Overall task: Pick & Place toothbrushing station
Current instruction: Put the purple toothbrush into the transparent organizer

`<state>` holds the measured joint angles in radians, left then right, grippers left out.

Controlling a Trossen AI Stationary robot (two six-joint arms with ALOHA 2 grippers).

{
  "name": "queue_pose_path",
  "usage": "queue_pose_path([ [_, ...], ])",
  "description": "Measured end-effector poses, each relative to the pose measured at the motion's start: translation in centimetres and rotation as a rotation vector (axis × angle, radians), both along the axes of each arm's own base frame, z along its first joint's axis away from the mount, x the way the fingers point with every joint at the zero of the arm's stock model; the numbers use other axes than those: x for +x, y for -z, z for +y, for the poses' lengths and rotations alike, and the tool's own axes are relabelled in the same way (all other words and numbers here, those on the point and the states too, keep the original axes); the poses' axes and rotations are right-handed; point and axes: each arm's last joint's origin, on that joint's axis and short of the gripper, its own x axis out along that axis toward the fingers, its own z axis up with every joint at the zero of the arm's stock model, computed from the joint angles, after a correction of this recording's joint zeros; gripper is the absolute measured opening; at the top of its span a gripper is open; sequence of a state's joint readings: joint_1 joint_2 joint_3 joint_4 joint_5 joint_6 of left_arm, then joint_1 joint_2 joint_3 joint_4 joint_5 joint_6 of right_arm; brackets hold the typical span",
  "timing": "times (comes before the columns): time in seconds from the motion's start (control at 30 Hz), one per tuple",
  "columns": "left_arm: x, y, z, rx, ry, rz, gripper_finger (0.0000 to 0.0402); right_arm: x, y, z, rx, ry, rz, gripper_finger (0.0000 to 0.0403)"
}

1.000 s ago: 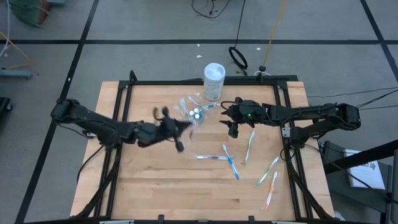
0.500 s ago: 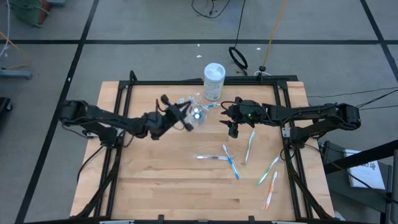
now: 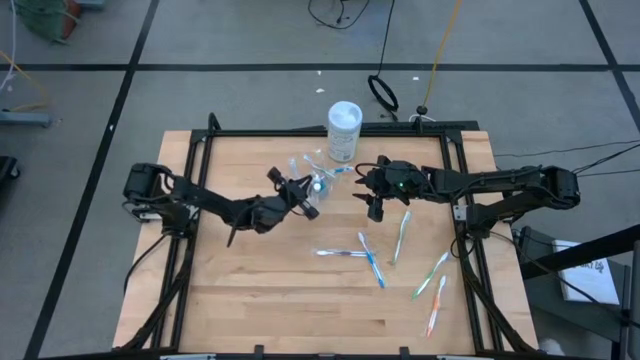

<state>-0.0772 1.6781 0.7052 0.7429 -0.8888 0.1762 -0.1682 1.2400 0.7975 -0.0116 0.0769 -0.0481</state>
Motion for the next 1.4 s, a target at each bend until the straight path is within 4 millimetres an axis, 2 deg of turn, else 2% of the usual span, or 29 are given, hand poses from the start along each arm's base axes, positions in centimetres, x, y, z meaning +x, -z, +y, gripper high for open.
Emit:
queue_pose_path([
  [0.17, -0.6, -0.6, -0.4, 0.047, -0.147, 0.000, 0.0007, 0.0, 0.0, 0.0, 0.004, 0.003, -0.003, 0.0176],
  [0.27, -1.2, -1.3, -0.9, 0.095, -0.189, 0.044, 0.0023, 0.0, 0.0, 0.0, 0.002, 0.002, -0.004, 0.0176],
  [0.4, -1.9, -2.6, -1.6, 0.097, -0.161, 0.049, 0.0064, 0.0, 0.0, 0.0, 0.002, 0.002, -0.005, 0.0176],
  [0.63, -3.1, -3.8, -1.7, 0.052, -0.116, 0.057, 0.0149, 0.0, 0.0, 0.0, 0.012, 0.005, -0.007, 0.0176],
  [0.83, -3.8, -4.7, -1.3, -0.001, -0.099, 0.020, 0.0195, 0.3, -0.1, 0.7, 0.014, -0.022, -0.019, 0.0176],
  [0.97, -4.7, -6.0, -1.2, -0.016, -0.098, -0.015, 0.0206, 1.2, 0.2, 2.0, 0.035, -0.081, -0.057, 0.0176],
  [1.13, -6.2, -8.4, -2.2, -0.001, -0.039, -0.067, 0.0207, 3.2, 1.4, 5.0, 0.093, -0.313, -0.108, 0.0176],
  [1.27, -7.4, -10.0, -2.8, 0.001, -0.002, -0.111, 0.0207, 5.4, 2.6, 7.5, 0.053, -0.374, -0.030, 0.0176],
  [1.4, -8.0, -10.7, -2.9, 0.009, 0.006, -0.123, 0.0207, 8.3, 3.8, 9.5, 0.119, -0.386, 0.129, 0.0176],
])
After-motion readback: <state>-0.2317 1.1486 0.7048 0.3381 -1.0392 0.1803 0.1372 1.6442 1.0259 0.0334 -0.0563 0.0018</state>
